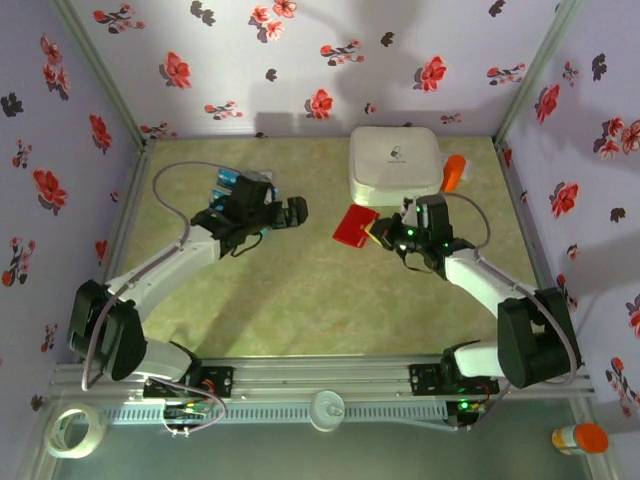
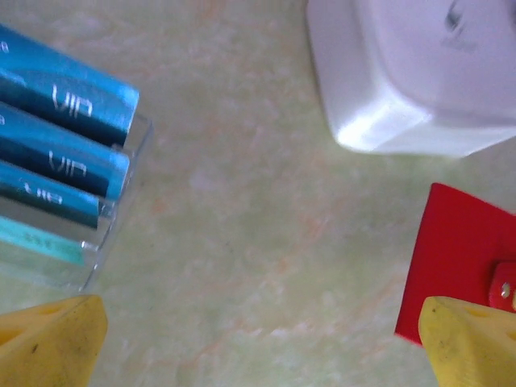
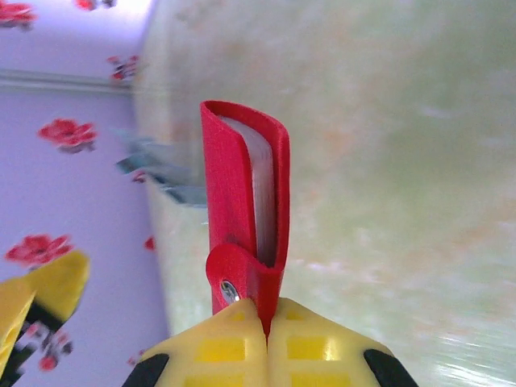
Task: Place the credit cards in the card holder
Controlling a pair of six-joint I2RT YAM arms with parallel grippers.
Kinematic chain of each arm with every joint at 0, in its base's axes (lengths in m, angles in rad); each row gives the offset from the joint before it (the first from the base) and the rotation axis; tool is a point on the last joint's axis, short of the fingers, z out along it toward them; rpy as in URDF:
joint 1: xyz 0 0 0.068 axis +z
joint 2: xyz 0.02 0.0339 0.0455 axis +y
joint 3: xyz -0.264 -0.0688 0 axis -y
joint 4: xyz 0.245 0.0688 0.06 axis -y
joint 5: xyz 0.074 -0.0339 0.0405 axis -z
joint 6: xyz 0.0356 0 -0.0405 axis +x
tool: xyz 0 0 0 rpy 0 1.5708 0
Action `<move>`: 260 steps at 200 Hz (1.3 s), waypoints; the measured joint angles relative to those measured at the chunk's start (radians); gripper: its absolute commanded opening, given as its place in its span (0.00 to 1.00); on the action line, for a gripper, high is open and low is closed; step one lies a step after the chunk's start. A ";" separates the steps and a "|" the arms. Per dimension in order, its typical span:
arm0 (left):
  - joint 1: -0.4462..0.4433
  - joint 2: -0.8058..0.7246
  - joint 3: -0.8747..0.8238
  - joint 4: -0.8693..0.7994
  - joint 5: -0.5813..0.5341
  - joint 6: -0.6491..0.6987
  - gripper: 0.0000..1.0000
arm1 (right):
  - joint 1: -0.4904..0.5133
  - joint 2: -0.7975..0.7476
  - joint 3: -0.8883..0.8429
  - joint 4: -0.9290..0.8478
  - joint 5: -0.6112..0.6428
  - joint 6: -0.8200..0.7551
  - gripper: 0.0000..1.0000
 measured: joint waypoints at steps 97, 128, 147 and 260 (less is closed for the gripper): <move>0.123 -0.012 -0.053 0.265 0.448 -0.101 0.97 | 0.174 0.128 0.218 0.057 -0.144 0.065 0.00; 0.146 -0.011 -0.084 0.320 0.507 -0.153 0.90 | 0.192 0.132 0.219 0.072 -0.150 0.088 0.00; 0.153 -0.005 -0.096 0.362 0.537 -0.184 0.84 | 0.200 0.132 0.219 0.080 -0.150 0.091 0.00; 0.157 0.018 -0.158 0.526 0.613 -0.278 0.57 | 0.236 0.132 0.224 0.112 -0.166 0.114 0.00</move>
